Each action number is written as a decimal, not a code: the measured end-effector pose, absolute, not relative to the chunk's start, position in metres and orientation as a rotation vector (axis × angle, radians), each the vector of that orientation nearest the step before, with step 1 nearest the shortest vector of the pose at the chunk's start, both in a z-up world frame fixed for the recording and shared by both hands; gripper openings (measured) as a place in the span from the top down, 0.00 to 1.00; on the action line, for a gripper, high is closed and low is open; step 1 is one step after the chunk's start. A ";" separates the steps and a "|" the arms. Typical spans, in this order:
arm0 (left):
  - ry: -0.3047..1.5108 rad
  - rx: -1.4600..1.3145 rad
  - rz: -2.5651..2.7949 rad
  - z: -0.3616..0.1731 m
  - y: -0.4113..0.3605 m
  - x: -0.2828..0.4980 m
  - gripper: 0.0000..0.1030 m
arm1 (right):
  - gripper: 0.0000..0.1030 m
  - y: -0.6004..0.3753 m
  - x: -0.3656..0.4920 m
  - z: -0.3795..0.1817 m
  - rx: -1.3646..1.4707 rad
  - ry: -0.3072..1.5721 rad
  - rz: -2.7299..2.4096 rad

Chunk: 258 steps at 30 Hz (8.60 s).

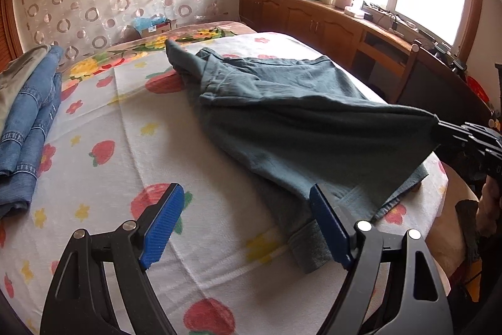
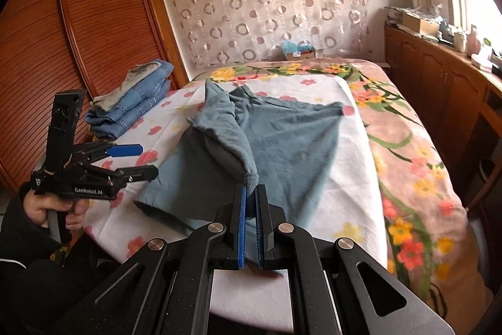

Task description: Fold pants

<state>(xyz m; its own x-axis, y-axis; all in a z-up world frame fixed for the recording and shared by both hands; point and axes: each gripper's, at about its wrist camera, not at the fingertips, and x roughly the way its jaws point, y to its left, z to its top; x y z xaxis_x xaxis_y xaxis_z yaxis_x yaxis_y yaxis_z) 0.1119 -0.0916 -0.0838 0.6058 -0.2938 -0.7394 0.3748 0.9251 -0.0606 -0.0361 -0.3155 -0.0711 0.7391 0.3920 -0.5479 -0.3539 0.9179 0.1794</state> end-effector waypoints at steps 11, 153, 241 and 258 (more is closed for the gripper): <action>0.854 0.121 -0.396 -0.091 -0.102 0.115 0.20 | 0.95 -0.317 -0.043 -0.079 0.083 0.671 0.352; 0.836 0.111 -0.451 -0.086 -0.114 0.112 0.24 | 0.65 -0.307 -0.034 -0.040 -0.033 0.693 0.267; 0.880 0.121 -0.548 -0.098 -0.119 0.076 0.75 | 0.78 -0.292 -0.051 -0.076 0.093 0.707 0.311; 0.695 0.106 -0.546 -0.012 -0.106 0.084 0.88 | 0.90 -0.275 -0.039 0.006 0.003 0.520 0.394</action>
